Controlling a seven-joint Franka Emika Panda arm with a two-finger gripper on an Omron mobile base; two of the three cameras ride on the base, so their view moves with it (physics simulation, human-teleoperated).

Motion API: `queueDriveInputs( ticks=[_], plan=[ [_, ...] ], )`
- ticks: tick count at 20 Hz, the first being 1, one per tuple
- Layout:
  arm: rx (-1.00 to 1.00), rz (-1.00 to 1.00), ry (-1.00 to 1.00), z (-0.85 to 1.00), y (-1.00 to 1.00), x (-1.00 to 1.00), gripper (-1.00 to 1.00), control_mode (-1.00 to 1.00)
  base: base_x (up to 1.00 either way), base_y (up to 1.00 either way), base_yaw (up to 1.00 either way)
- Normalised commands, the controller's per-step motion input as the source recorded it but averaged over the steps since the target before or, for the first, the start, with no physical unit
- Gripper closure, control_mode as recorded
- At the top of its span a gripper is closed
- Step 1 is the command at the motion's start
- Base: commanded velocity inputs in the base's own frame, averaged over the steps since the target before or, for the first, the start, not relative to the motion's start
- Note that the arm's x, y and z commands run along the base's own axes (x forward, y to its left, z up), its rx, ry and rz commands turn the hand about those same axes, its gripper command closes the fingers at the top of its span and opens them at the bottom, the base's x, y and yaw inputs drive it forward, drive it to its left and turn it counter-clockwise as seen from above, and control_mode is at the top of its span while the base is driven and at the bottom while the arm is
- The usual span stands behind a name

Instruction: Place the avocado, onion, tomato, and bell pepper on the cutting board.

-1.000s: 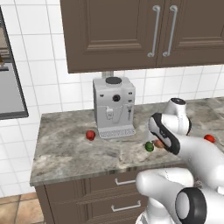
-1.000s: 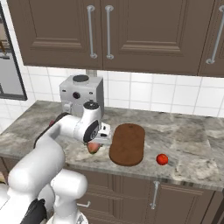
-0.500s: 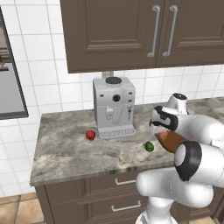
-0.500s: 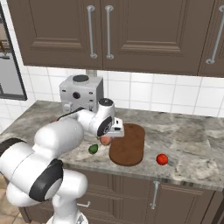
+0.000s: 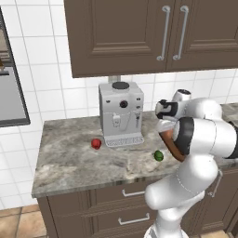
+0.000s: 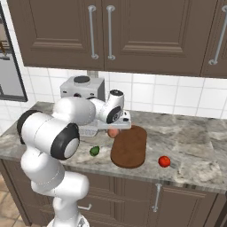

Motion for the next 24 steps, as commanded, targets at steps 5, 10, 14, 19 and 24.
queueDriveInputs(
  ticks=[5, 10, 14, 19, 24],
  plan=[
    [0.00, 0.01, 0.00, -0.01, -0.41, 0.18, 1.00, -1.00, 0.00, 0.00, 0.00],
    [0.00, 0.00, 0.00, -0.11, -0.34, 0.09, 1.00, -1.00, 0.00, 0.00, 0.00],
    [0.00, 0.00, 0.00, -0.48, -0.01, 0.00, 1.00, -1.00, 0.00, 0.00, 0.00],
    [0.00, 0.00, 0.00, -0.55, 0.00, 0.00, 1.00, -1.00, 0.00, 0.00, 0.00],
    [0.00, 0.00, -0.01, -0.14, 0.00, 0.00, 1.00, -1.00, 0.00, 0.00, 0.00]
  ],
)
